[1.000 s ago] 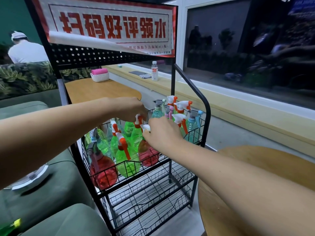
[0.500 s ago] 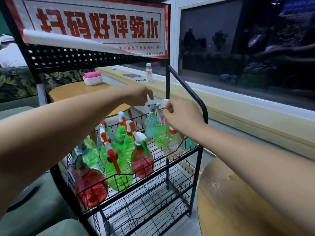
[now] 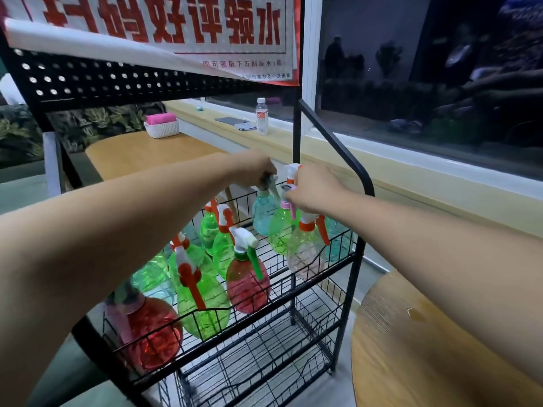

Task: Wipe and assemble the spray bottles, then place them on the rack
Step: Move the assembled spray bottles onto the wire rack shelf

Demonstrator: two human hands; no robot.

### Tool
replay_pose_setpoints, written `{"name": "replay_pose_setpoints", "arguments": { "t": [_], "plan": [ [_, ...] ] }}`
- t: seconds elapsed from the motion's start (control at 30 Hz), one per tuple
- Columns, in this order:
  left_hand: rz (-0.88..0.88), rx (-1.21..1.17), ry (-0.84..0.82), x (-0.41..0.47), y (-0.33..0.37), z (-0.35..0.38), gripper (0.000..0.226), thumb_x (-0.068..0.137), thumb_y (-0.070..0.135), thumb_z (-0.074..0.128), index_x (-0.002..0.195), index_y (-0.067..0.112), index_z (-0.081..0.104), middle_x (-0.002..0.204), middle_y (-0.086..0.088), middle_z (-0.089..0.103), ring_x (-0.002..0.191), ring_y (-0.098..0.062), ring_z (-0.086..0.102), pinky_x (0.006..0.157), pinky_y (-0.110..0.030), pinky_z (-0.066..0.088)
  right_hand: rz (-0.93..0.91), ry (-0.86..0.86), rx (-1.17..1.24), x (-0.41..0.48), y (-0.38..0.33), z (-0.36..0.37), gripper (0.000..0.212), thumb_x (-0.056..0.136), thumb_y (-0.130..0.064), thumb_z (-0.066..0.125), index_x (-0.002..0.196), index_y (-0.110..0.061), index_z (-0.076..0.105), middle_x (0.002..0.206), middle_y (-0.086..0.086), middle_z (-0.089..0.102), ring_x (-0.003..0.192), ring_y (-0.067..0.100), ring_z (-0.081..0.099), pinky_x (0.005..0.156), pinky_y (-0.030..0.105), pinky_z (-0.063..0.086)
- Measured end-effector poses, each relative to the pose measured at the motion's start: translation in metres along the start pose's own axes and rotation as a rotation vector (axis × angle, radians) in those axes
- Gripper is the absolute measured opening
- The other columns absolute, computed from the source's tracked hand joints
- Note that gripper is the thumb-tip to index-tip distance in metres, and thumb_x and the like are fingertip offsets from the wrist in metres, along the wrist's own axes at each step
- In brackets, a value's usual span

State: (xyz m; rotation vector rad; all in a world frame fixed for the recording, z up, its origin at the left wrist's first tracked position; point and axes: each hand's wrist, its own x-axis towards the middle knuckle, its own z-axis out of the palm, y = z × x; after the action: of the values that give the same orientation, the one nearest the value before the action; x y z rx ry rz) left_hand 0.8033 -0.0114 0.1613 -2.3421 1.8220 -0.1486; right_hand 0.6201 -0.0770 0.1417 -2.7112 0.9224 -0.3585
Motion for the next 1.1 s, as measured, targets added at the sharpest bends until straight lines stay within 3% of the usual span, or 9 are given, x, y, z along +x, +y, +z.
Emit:
{"name": "replay_pose_setpoints", "arguments": {
  "t": [0.1,0.2,0.57,0.67,0.8,0.9,0.97,1.03,1.1],
  "plan": [
    [0.026,0.069,-0.046,-0.006,-0.003,-0.009,0.011,0.097,0.013,0.072,0.107,0.01,0.073,0.094,-0.003,0.069,0.088,-0.025,0.059,0.058,-0.028,0.033,-0.02,0.025,-0.042,-0.003,-0.006,0.005,0.041,0.089,-0.028,0.077,0.061,-0.018,0.047,0.062,0.002,0.049,0.059,0.023,0.048,0.052,0.03,0.033],
    [0.03,0.121,-0.078,-0.014,-0.007,-0.012,0.012,0.097,0.007,0.069,0.107,0.012,0.073,0.095,-0.004,0.068,0.084,-0.023,0.055,0.054,-0.024,0.03,-0.043,0.022,-0.062,-0.008,-0.016,0.006,0.038,0.091,-0.026,0.07,0.06,-0.017,0.049,0.066,0.004,0.049,0.066,0.027,0.051,0.052,0.028,0.031],
    [0.008,0.081,-0.068,-0.037,-0.019,-0.003,0.028,0.09,0.01,0.075,0.111,0.028,0.076,0.1,0.001,0.073,0.093,-0.027,0.068,0.079,-0.043,0.06,-0.151,-0.045,-0.144,-0.022,-0.038,0.004,0.036,0.099,-0.032,0.064,0.071,-0.02,0.045,0.073,0.001,0.048,0.069,0.023,0.048,0.054,0.028,0.03],
    [0.022,0.033,-0.062,-0.041,-0.013,-0.007,0.043,0.09,0.003,0.067,0.125,0.028,0.072,0.108,-0.002,0.073,0.095,-0.029,0.065,0.079,-0.039,0.057,-0.176,-0.063,-0.144,-0.023,-0.034,0.002,0.036,0.1,-0.041,0.061,0.075,-0.019,0.049,0.073,0.001,0.05,0.079,0.029,0.055,0.055,0.03,0.032],
    [0.028,-0.009,-0.04,-0.043,-0.011,-0.013,0.054,0.092,-0.002,0.059,0.137,0.028,0.066,0.125,-0.001,0.072,0.105,-0.025,0.064,0.088,-0.039,0.055,-0.182,-0.04,-0.094,-0.024,-0.022,-0.008,0.045,0.102,-0.058,0.051,0.102,-0.016,0.068,0.09,0.007,0.064,0.089,0.03,0.063,0.067,0.035,0.051],
    [0.033,-0.069,-0.007,-0.045,-0.008,-0.02,0.06,0.092,-0.006,0.06,0.14,0.03,0.063,0.137,0.0,0.067,0.12,-0.023,0.064,0.097,-0.04,0.054,-0.198,0.015,-0.048,-0.03,-0.004,-0.02,0.04,0.104,-0.052,0.049,0.097,-0.016,0.065,0.088,0.006,0.066,0.084,0.029,0.062,0.066,0.037,0.047],
    [0.063,-0.101,0.012,-0.046,-0.001,-0.025,0.061,0.091,-0.004,0.063,0.141,0.031,0.062,0.138,0.002,0.066,0.124,-0.023,0.062,0.096,-0.038,0.053,-0.198,0.023,-0.044,-0.037,0.009,-0.026,0.042,0.103,-0.049,0.049,0.098,-0.012,0.068,0.086,0.008,0.069,0.082,0.029,0.064,0.071,0.038,0.053],
    [0.104,-0.111,0.013,-0.048,0.008,-0.027,0.064,0.087,0.0,0.069,0.14,0.036,0.062,0.136,0.007,0.065,0.117,-0.02,0.063,0.091,-0.037,0.053,-0.197,-0.004,-0.063,-0.046,0.021,-0.029,0.047,0.101,-0.052,0.051,0.09,-0.009,0.068,0.083,0.009,0.069,0.079,0.03,0.065,0.074,0.04,0.056],
    [0.151,-0.106,-0.001,-0.05,0.018,-0.025,0.063,0.084,0.005,0.075,0.137,0.038,0.065,0.126,0.013,0.063,0.107,-0.013,0.059,0.085,-0.032,0.048,-0.199,-0.062,-0.122,-0.055,0.03,-0.028,0.049,0.098,-0.056,0.055,0.082,-0.01,0.063,0.077,0.005,0.063,0.074,0.027,0.061,0.065,0.037,0.049]
  ]
}}
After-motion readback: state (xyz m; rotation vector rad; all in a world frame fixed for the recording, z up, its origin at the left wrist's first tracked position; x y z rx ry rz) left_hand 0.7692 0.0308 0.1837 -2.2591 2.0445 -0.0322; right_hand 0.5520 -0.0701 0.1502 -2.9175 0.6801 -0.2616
